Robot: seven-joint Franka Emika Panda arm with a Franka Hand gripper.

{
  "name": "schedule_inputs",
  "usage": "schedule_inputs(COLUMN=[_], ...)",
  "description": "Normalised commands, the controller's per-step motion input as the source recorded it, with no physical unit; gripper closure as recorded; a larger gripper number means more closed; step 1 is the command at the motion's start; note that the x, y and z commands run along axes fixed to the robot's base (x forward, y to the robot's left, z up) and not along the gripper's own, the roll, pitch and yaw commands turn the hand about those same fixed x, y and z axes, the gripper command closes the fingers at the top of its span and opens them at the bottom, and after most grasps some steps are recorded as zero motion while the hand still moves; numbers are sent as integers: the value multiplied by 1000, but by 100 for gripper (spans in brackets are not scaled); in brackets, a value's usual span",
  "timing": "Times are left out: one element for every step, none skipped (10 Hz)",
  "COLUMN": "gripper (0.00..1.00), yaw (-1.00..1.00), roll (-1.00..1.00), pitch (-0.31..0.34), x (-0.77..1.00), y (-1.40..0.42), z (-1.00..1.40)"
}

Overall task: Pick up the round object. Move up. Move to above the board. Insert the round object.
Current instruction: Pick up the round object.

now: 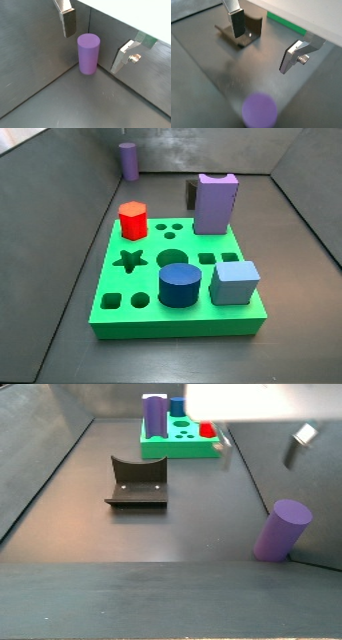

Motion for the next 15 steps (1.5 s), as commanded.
schedule_inputs(gripper=[0, 0, 0, 0, 0, 0, 0, 0, 0, 0, 0, 0, 0, 0, 0], yaw=[6, 0, 0, 0, 86, 89, 106, 111, 94, 100, 60, 29, 6, 0, 0], roll=[0, -57, -103, -31, 0, 0, 0, 1, 0, 17, 41, 26, 0, 0, 0], pitch=[-214, -240, -131, 0, -119, -161, -159, -191, -204, -211, -214, -211, -203, 10, 0], x=[-669, -566, -297, -37, 0, 0, -17, -43, 0, 0, 0, 0, -51, 0, 0], y=[463, 366, 326, 229, 351, 334, 289, 234, 143, 37, 0, 0, 0, 0, 23], z=[-297, -251, -140, -3, -460, -569, -589, -629, -726, -803, -806, -766, -569, 0, 0])
